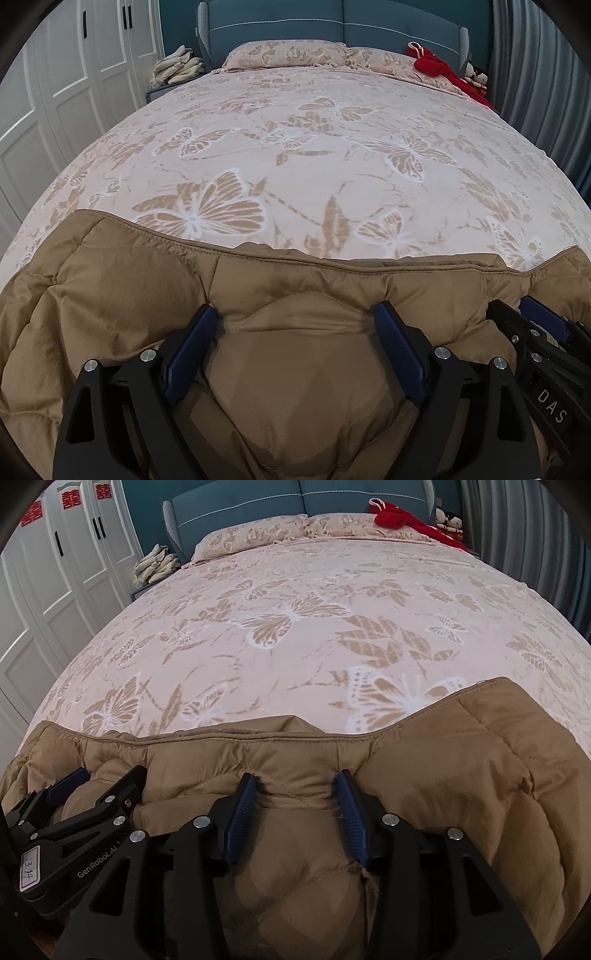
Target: Fold large clothes
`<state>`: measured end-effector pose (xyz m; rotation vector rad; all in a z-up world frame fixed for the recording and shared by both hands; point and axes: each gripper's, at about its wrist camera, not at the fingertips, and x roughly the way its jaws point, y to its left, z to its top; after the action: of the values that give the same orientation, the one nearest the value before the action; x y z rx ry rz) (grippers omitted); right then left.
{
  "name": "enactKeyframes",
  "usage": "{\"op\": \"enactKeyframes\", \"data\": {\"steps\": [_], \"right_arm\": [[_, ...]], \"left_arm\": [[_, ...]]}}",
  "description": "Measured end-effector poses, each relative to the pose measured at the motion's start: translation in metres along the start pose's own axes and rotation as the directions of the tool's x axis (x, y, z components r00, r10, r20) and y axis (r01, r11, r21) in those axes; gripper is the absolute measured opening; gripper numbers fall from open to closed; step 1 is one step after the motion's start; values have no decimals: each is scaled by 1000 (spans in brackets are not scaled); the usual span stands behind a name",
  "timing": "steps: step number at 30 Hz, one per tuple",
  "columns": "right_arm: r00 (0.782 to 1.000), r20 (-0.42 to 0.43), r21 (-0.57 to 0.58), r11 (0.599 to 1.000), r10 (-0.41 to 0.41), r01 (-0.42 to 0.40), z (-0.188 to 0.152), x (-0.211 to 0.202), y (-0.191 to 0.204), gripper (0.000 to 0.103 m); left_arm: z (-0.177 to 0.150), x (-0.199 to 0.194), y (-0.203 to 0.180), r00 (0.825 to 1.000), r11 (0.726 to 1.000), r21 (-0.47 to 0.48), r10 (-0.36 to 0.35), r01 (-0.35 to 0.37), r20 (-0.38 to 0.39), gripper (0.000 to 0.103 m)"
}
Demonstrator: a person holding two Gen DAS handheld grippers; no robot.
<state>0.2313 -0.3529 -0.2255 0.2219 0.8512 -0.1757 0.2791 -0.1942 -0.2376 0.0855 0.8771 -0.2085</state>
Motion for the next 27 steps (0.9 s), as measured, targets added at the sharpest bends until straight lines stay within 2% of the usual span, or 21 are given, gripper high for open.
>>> {"op": "enactKeyframes", "data": {"steps": [6, 10, 13, 15, 18, 19, 20, 21, 22, 23, 27], "right_arm": [[1000, 16, -1, 1000, -3, 3, 1, -3, 0, 45], [1000, -3, -16, 1000, -15, 15, 4, -8, 3, 47], [999, -35, -1, 1000, -19, 19, 11, -29, 3, 49], [1000, -6, 45, 999, 11, -11, 13, -55, 3, 49], [998, -5, -3, 998, 58, -58, 17, -83, 30, 49], [997, -5, -48, 996, 76, -76, 19, -89, 46, 42], [997, -8, -87, 993, 81, -81, 19, -93, 59, 29], [996, -17, -133, 987, 91, -93, 20, -93, 75, 23], [994, -25, -153, 983, 103, -105, 19, -93, 85, 14], [992, -42, -170, 977, 122, -128, 19, -88, 100, 9], [987, -92, -178, 973, 135, -150, 17, -68, 129, 9]], "left_arm": [[0, 0, 1, 1000, 1000, -5, -9, 9, 2, 85], [3, -9, 7, 999, 999, -27, -32, 32, -7, 86], [-2, -42, 22, 997, 994, -88, -71, 70, -12, 86], [-13, -79, 45, 988, 975, -164, -150, 151, 21, 86], [-36, -121, 83, 981, 949, -247, -189, 195, 48, 86], [-43, -129, 96, 981, 943, -273, -186, 193, 49, 86], [-49, -135, 109, 983, 935, -302, -179, 185, 47, 86], [-55, -140, 122, 985, 926, -336, -170, 174, 41, 86], [-62, -146, 137, 986, 910, -381, -163, 164, 36, 86], [-69, -150, 150, 986, 891, -424, -163, 162, 32, 86], [-88, -168, 184, 986, 833, -529, -162, 159, 40, 86]]}}
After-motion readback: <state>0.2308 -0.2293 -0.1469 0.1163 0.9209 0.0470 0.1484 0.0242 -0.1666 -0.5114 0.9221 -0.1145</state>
